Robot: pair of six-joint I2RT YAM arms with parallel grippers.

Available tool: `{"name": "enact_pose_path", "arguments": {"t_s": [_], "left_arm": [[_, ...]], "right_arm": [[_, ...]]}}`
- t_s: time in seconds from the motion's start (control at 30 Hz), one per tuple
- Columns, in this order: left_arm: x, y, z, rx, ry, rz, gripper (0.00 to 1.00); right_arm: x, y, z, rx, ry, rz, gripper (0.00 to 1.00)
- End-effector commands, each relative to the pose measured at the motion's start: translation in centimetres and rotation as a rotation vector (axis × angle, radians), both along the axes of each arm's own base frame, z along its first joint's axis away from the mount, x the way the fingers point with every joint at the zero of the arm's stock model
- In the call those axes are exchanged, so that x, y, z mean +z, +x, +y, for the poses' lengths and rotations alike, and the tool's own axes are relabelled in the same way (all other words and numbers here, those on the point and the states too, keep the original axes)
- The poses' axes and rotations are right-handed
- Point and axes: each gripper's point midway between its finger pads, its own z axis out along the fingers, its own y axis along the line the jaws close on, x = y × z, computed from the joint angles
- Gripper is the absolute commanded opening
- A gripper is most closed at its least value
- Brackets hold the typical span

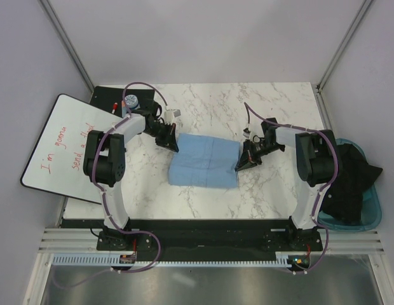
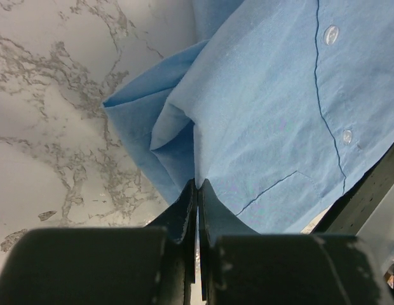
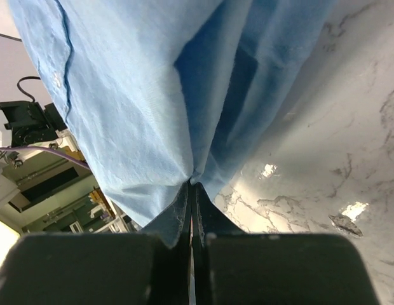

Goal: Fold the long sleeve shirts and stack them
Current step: Fold the shirt

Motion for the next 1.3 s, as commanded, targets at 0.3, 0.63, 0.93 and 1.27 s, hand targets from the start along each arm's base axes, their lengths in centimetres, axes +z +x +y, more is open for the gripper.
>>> {"name": "enact_pose_path", "arguments": {"t_s": [0.3,0.63,0.93,1.27], "left_arm": [[2.6,1.2,0.0,0.038,-0.064,-0.066,0.02],[2.1,0.3,-0.2,0.109,-0.060,-0.042,0.34],[7.9,4.9,0.3,-0.111,0.005,-0.441,0.69],[4.2,8.8,-2.9,-0.462,0.208,-0.610,0.72]], "right_arm": [[0.4,-0.9,-1.0,0.083,-0.052,-0.027,0.00],[0.2,-0.4,1.8,0.110,-0.007,-0.015,0.00],[-1.0,2.2,1.1,0.110,-0.091,-0.068,0.14],[-1.0,5.0,0.7,0.145,-0.140,-0.147,0.10]]}}
